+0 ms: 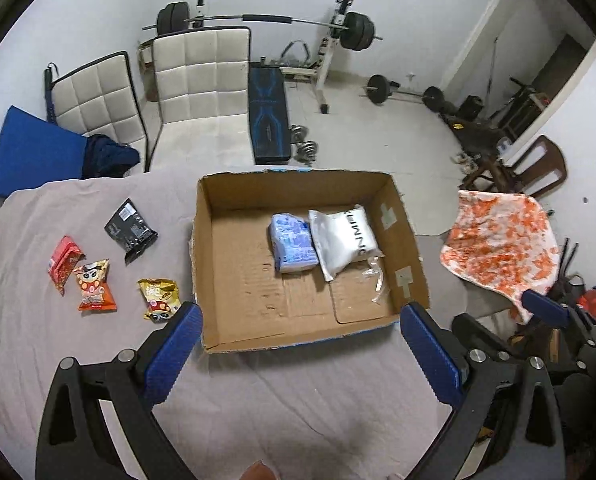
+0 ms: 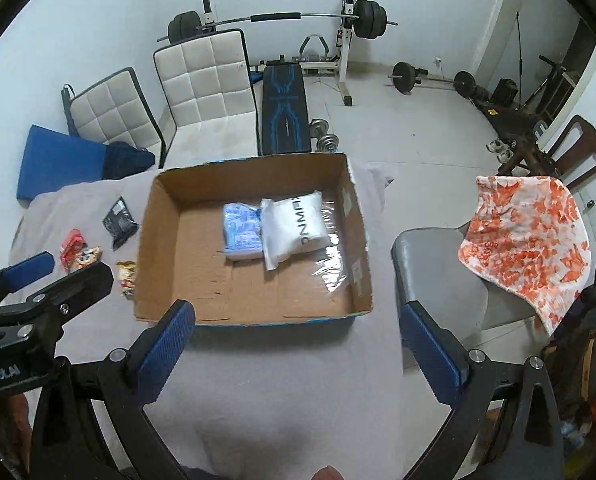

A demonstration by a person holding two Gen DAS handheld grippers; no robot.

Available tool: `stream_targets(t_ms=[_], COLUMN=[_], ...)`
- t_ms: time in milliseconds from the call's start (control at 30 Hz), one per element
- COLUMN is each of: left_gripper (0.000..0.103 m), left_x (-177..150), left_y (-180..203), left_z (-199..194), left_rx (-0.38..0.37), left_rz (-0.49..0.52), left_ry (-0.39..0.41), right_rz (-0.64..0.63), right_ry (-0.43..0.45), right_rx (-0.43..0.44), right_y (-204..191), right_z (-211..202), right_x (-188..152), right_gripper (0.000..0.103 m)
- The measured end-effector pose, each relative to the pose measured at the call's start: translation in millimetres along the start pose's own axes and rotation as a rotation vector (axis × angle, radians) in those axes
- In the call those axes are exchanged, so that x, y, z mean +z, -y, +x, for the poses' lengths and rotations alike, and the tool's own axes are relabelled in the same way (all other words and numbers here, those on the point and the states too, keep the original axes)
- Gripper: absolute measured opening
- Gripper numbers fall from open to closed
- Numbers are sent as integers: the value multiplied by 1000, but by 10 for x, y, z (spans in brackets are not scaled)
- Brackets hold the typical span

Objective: Organize snacks
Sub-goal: 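Grasp the red packet with the left tool while the right tool grasps the orange panda packet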

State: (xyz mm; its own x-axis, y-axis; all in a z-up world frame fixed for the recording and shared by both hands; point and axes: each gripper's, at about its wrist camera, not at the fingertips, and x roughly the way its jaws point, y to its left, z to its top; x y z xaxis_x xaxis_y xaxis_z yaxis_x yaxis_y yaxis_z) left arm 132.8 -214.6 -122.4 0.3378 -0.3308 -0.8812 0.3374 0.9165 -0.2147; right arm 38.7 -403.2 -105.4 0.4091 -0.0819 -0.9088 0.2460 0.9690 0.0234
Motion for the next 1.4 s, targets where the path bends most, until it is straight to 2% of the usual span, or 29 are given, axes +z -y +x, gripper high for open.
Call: stream_targets(t_ms=[100, 200, 333, 467, 567, 700, 833, 933, 1000, 1033, 1100, 1133, 1267, 1400], left_gripper=[101, 101, 101, 101, 101, 101, 101, 101, 101, 101, 101, 101, 101, 101], left_x=[5, 27, 50, 27, 27, 57, 54, 24, 27, 29, 38, 51, 118, 161], left_y=[-144, -430, -1048, -1816, -2514, -3525, -4239, -4615, -4783, -4833, -4875, -4879, -4829, -4701], left_z=[-117, -223, -292, -292, -202, 67, 448, 787, 995, 1080, 1296, 1409, 1774, 2169], left_rx=[-4, 23, 57, 165, 245, 373, 423, 424, 408, 403, 390, 372, 302, 277], left_rz=[13, 5, -41, -78, -112, -161, -198, -209, -196, -189, -160, -139, -74, 32], left_ry=[12, 16, -1, -11, -47, -106, -181, -241, -276, -290, -323, -339, -409, -490], right_rz=[9, 7, -31, -73, -96, -76, -41, -27, -27, -28, -36, -54, -51, -67], right_ry=[-8, -31, -80, -150, -205, -317, -456, -530, -562, -582, -614, -627, -609, -610], right_rx=[24, 60, 136, 221, 271, 297, 307, 285, 274, 272, 272, 255, 237, 182], right_y=[-168, -461, -1058, -1784, -2402, -3179, -3833, -4166, -4356, -4435, -4546, -4594, -4568, -4461], right_z=[-34, 14, 176, 486, 856, 1588, 2444, 2984, 3263, 3386, 3521, 3592, 3603, 3621], right_x=[0, 21, 81, 178, 262, 327, 287, 196, 139, 106, 62, 39, 98, 186], right_gripper=[103, 103, 103, 103, 103, 103, 103, 101, 100, 97, 78, 62, 57, 52])
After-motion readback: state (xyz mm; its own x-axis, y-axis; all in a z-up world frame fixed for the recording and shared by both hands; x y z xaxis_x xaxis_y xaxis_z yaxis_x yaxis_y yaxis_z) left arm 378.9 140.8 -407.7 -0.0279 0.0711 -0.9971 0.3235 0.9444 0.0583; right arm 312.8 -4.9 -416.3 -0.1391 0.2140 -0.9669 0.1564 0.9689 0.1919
